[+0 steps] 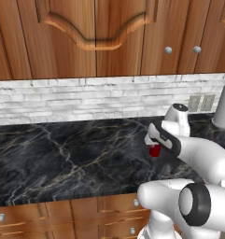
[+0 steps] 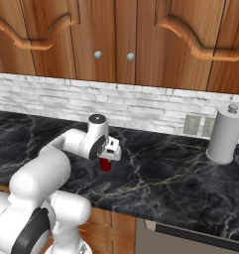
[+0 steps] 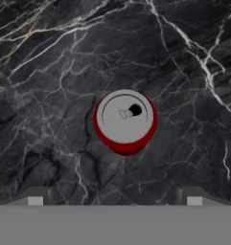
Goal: Four empty soda cans are scattered around the kitchen. Gather all the cans and cluster them next to the stove for recycling.
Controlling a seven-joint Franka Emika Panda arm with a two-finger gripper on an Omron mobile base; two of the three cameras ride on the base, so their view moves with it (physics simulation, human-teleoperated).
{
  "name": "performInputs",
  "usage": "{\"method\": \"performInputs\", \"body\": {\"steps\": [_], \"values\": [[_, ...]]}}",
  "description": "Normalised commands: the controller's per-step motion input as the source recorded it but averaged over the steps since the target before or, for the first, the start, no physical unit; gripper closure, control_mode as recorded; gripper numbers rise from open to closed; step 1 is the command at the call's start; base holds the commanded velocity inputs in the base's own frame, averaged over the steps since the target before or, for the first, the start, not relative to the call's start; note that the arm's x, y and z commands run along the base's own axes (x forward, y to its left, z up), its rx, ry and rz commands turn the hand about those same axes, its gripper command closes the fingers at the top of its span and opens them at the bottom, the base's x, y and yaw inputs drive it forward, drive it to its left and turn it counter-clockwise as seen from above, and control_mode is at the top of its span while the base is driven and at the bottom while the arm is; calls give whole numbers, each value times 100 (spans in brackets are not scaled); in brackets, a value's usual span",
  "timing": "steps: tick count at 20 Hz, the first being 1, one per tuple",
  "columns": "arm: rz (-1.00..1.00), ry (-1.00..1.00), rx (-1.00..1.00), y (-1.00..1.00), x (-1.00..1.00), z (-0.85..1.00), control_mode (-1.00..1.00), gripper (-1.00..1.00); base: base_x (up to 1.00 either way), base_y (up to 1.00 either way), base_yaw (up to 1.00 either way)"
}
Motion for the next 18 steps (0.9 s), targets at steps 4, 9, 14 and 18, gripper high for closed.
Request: {"method": "performInputs", "body": {"steps": [4, 9, 14, 18], "values": [[0, 0, 0, -6, 24, -14, -100, -100, 0, 0, 0], [0, 0, 0, -5, 22, -15, -100, -100, 0, 0, 0], [0, 0, 0, -3, 18, -13, -100, -100, 0, 0, 0], [0, 0, 0, 0, 18, -20, -100, 100, 0, 0, 0]]}}
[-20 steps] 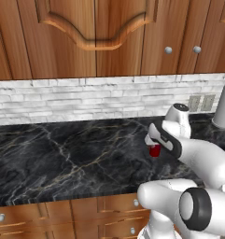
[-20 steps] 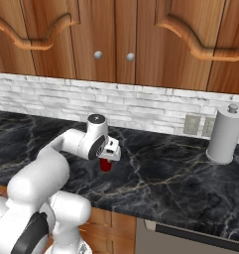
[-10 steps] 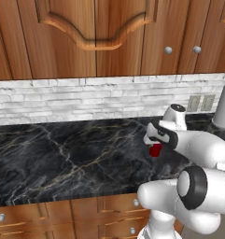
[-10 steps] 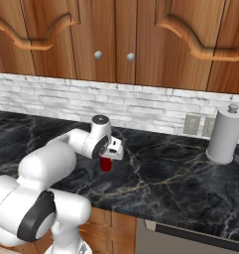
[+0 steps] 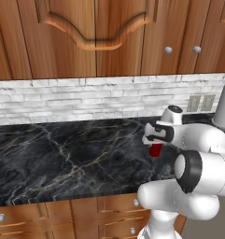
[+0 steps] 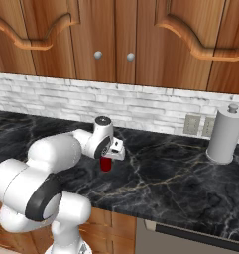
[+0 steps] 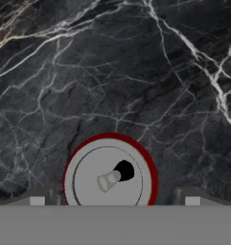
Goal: Four empty soda cans are scattered around the kitchen. Gather all the cans and cluster them next to the stove for recycling.
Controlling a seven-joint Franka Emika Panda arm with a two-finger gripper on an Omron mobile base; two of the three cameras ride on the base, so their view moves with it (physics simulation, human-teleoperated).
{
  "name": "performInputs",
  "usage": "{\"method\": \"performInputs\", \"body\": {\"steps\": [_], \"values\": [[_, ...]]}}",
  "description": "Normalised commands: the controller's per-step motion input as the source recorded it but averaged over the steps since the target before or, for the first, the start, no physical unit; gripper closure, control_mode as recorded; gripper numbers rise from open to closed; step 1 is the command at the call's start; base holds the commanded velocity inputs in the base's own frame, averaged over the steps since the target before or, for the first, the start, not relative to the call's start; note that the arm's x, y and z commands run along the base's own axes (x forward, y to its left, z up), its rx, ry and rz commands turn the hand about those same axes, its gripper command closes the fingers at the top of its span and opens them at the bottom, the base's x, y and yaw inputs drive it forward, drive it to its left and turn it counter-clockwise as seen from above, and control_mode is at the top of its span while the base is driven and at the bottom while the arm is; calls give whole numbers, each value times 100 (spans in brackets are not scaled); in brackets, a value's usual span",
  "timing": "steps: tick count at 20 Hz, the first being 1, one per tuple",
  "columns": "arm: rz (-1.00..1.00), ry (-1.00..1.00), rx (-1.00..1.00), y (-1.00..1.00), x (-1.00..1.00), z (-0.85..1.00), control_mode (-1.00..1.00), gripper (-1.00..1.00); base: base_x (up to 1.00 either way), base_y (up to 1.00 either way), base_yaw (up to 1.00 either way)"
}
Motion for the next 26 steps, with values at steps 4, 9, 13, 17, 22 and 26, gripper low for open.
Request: {"method": "performInputs", "body": {"steps": [4, 9, 13, 17, 22, 26], "values": [[0, 0, 0, 0, 10, -16, -100, 100, 0, 0, 0], [0, -1, 0, -5, -8, 7, -100, 100, 0, 0, 0], [0, -4, 2, 0, -46, 35, -100, 100, 0, 0, 0], [1, -3, 3, 1, -63, 64, -100, 100, 0, 0, 0], [1, -2, 0, 17, -51, 45, -100, 100, 0, 0, 0], [0, -8, -1, 8, -73, 38, -100, 100, 0, 0, 0]]}}
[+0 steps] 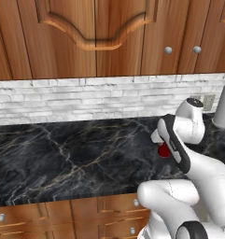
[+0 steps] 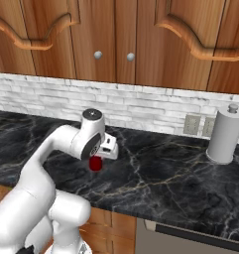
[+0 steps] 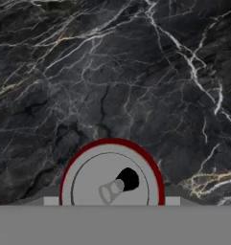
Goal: Four empty soda cans are scattered around the kitchen. Gather all the cans and cluster them next to the stove for recycling.
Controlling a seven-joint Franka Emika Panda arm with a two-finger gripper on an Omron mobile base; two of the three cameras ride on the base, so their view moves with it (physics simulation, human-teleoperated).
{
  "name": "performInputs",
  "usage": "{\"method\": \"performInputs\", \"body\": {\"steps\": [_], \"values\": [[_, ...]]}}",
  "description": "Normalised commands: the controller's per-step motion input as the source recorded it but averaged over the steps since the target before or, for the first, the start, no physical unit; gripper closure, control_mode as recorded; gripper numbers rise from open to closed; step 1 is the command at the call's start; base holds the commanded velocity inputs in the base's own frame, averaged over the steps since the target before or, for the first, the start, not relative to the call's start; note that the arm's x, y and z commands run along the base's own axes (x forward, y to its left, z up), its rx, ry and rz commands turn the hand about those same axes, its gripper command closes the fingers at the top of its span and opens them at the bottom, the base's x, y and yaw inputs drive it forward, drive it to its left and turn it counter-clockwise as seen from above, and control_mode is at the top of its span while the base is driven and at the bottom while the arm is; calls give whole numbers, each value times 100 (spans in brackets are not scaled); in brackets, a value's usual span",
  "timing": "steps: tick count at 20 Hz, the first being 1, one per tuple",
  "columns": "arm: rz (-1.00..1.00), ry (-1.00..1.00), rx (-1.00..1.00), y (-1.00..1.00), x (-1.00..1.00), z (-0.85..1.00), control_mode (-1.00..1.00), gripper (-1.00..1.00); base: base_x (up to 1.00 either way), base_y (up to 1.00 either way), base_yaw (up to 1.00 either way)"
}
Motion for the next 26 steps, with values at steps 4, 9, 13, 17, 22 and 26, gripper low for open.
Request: {"method": "performInputs", "body": {"steps": [4, 9, 13, 17, 22, 26], "values": [[0, -4, 0, 2, -83, 42, -100, 100, 0, 0, 0], [0, -4, 0, 1, -91, 37, -100, 100, 0, 0, 0], [0, -3, 0, 1, -87, 31, -100, 100, 0, 0, 0], [0, 0, 0, 0, -67, 30, -100, 100, 0, 0, 0], [0, 0, 0, 0, -62, 29, -100, 100, 0, 0, 0], [0, 0, 0, 4, -29, 3, 100, 100, -28, 10, 0]]}}
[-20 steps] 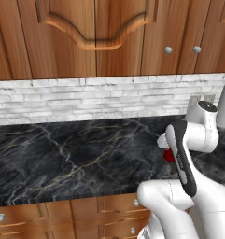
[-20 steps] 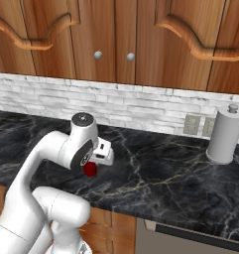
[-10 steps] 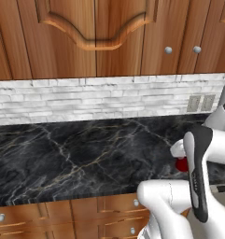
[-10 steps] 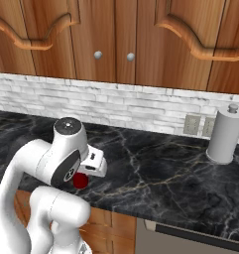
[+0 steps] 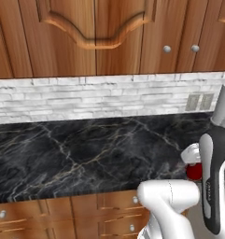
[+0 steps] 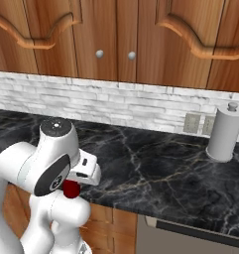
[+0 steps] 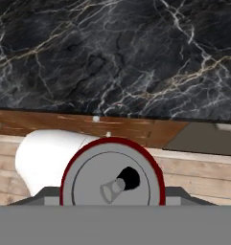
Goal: Four empty soda cans are scattered around the kitchen. Gather all the cans and cluster them next to the stove for recycling.
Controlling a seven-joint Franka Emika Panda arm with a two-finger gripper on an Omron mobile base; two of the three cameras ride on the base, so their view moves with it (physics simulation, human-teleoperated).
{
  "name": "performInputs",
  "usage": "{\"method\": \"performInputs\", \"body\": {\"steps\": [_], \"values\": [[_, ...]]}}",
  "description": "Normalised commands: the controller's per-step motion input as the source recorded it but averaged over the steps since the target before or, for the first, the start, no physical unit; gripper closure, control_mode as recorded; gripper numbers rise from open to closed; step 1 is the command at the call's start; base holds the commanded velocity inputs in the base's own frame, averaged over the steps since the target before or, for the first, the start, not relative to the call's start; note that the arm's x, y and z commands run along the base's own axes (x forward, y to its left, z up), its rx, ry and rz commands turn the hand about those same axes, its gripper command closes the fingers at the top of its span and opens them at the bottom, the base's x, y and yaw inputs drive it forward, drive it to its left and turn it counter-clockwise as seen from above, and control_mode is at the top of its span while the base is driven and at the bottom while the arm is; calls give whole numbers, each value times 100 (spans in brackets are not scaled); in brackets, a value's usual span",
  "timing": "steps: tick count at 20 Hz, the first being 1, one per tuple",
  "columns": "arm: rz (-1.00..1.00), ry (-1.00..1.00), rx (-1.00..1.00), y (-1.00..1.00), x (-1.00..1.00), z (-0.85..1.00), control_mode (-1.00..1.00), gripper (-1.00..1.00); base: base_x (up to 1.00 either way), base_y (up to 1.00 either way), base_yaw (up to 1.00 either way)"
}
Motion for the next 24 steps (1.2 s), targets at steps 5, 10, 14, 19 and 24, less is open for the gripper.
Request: {"method": "performInputs", "body": {"steps": [5, 10, 14, 19, 24], "values": [[0, 0, 0, 0, 0, 0, 100, 100, -36, 53, -5], [0, 0, 0, 0, 0, 0, 100, 100, -15, 89, -8], [0, 0, 0, 0, 0, 0, 100, 100, -16, 98, -8], [0, 0, 0, 0, 0, 0, 100, 100, -15, 98, -2], [0, 0, 0, 0, 0, 0, 100, 100, -28, 89, 0]]}}
